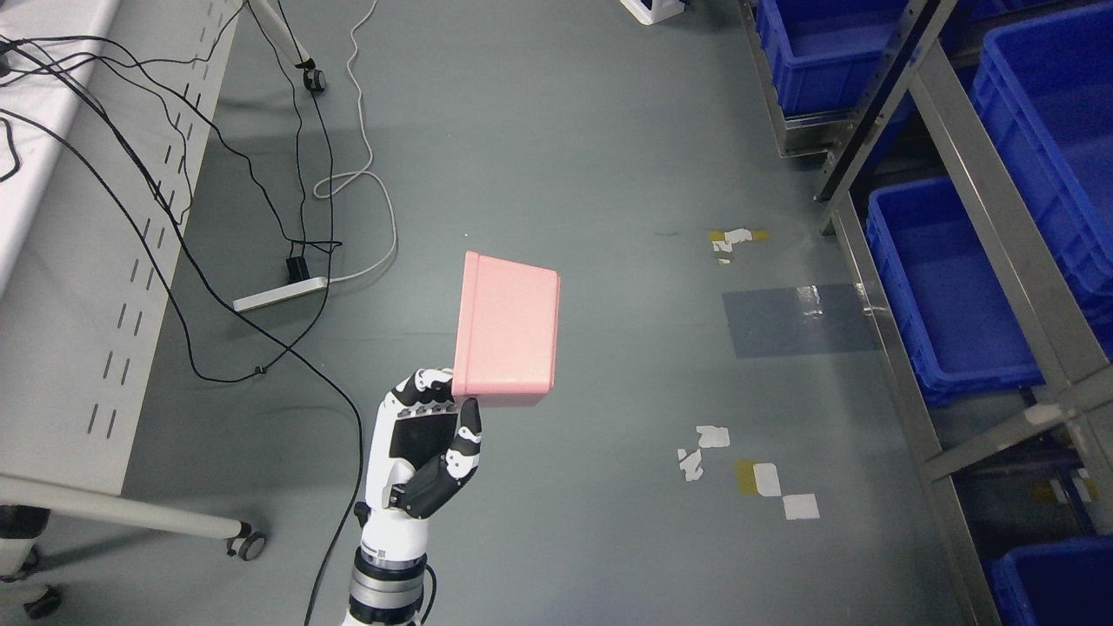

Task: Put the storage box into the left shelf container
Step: 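Hold the pink box in the left hand while turning toward the bin shelving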

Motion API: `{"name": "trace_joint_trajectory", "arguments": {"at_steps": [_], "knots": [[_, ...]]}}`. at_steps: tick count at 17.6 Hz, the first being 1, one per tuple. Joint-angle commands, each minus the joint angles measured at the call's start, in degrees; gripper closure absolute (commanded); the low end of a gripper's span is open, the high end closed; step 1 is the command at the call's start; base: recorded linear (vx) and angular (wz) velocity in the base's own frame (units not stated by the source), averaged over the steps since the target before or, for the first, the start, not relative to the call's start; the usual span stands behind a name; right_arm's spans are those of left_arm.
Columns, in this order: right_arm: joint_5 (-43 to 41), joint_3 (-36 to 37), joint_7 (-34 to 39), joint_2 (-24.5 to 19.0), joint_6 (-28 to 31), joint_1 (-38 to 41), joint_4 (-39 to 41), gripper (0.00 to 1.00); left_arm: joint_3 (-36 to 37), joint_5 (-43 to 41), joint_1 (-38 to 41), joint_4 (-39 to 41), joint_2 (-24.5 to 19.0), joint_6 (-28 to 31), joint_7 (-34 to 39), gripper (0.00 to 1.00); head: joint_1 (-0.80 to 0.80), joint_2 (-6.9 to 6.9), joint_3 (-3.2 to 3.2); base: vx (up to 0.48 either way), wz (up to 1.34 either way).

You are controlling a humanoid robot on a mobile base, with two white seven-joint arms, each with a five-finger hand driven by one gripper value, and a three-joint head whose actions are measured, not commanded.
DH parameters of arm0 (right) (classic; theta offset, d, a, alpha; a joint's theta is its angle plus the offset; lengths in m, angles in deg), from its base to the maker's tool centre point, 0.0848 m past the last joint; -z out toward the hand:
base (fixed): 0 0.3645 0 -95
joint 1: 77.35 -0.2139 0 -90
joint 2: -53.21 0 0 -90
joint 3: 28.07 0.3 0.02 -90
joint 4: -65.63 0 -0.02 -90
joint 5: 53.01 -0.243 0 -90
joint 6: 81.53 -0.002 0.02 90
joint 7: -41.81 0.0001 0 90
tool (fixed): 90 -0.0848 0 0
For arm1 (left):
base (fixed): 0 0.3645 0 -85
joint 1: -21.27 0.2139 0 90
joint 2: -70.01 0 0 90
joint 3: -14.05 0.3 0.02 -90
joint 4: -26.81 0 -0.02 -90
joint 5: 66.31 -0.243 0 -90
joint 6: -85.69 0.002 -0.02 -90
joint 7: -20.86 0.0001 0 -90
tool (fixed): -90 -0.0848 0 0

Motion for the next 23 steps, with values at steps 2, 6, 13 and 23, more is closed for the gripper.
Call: {"name": "trace_joint_trajectory", "arguments": {"at_steps": [2, 6, 13, 23], "knots": [[-0.09, 0.18, 0.0, 1.0, -0.05, -0.35, 1.0, 0.0, 1.06, 0.06, -0.65, -0.12, -0.94, -0.04, -0.26, 0.98, 0.0, 0.0, 0.0, 0.306, 0.08], [-0.09, 0.18, 0.0, 1.0, -0.05, -0.35, 1.0, 0.0, 2.91, -0.03, 0.05, -0.12, -1.03, -0.04, -0.44, 0.98, 0.0, 0.0, 0.0, 0.295, 0.15], [-0.09, 0.18, 0.0, 1.0, -0.05, -0.35, 1.0, 0.0, 3.53, -0.03, 0.58, -0.21, -1.03, -0.04, -0.62, 0.98, 0.0, 0.0, 0.0, 0.272, 0.17], [-0.09, 0.18, 0.0, 1.0, -0.05, -0.35, 1.0, 0.0, 5.37, -0.03, 1.28, -0.21, -1.21, -0.04, -0.7, 0.98, 0.0, 0.0, 0.0, 0.309, 0.02]]}}
